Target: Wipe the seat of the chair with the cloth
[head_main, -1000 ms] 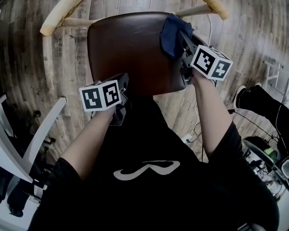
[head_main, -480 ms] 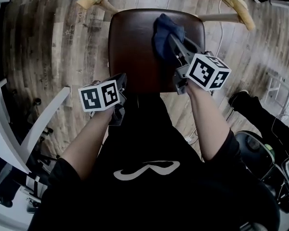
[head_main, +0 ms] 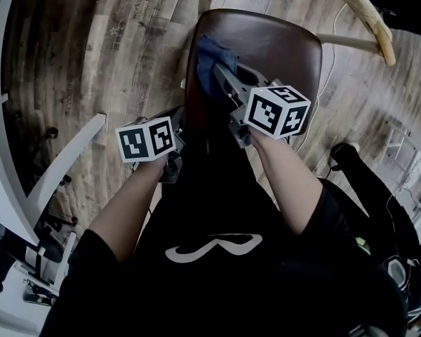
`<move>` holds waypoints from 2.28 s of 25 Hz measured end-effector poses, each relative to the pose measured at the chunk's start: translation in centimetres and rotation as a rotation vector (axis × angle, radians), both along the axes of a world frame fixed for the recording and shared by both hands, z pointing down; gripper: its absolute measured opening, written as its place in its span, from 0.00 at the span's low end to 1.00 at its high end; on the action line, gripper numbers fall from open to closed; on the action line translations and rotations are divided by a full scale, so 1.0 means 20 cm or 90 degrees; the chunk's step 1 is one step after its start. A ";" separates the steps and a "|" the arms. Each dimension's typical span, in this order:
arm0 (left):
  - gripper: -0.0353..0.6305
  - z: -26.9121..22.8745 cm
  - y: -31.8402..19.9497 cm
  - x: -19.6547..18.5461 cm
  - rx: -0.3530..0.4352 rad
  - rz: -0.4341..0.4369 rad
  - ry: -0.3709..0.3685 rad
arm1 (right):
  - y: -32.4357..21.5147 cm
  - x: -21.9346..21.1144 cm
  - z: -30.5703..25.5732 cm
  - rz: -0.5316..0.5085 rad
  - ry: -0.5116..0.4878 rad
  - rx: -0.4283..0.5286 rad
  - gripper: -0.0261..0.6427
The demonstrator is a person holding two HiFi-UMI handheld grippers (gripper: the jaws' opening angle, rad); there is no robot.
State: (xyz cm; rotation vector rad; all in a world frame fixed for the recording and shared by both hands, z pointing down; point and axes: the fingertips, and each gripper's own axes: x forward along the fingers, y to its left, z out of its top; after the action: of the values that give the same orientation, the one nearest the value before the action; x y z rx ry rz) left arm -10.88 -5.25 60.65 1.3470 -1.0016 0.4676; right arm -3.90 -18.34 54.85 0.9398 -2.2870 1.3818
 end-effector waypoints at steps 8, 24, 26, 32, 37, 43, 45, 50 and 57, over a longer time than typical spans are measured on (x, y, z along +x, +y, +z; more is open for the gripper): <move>0.07 0.03 0.07 -0.17 -0.004 -0.014 0.003 | 0.08 -0.19 0.10 -0.038 0.029 -0.007 0.12; 0.07 0.05 0.03 -0.31 -0.002 0.019 0.006 | 0.08 -0.15 0.27 -0.016 0.145 -0.007 0.12; 0.07 0.04 0.02 -0.30 -0.001 0.019 0.008 | 0.07 -0.14 0.28 -0.014 0.151 -0.008 0.12; 0.07 0.05 0.03 -0.30 -0.004 0.012 0.007 | 0.07 -0.11 0.30 -0.004 0.152 -0.006 0.12; 0.07 0.05 0.06 -0.22 -0.010 0.018 0.008 | 0.06 -0.01 0.31 0.004 0.160 -0.002 0.12; 0.07 0.02 0.07 -0.10 -0.007 0.031 0.006 | 0.06 0.20 0.31 0.024 0.177 0.002 0.12; 0.07 0.02 0.08 -0.06 -0.008 0.034 0.005 | 0.06 0.28 0.31 0.039 0.180 0.000 0.12; 0.07 0.03 0.09 0.06 -0.013 0.032 0.009 | 0.08 0.47 0.33 0.064 0.188 0.000 0.12; 0.07 0.01 0.10 0.27 -0.009 0.049 0.006 | 0.09 0.76 0.34 0.099 0.191 -0.010 0.12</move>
State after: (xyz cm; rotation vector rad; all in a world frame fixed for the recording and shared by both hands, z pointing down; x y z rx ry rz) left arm -5.42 -3.26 60.90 1.3769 -0.9388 0.5247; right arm 11.25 -16.52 61.71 1.2491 -2.0141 1.2194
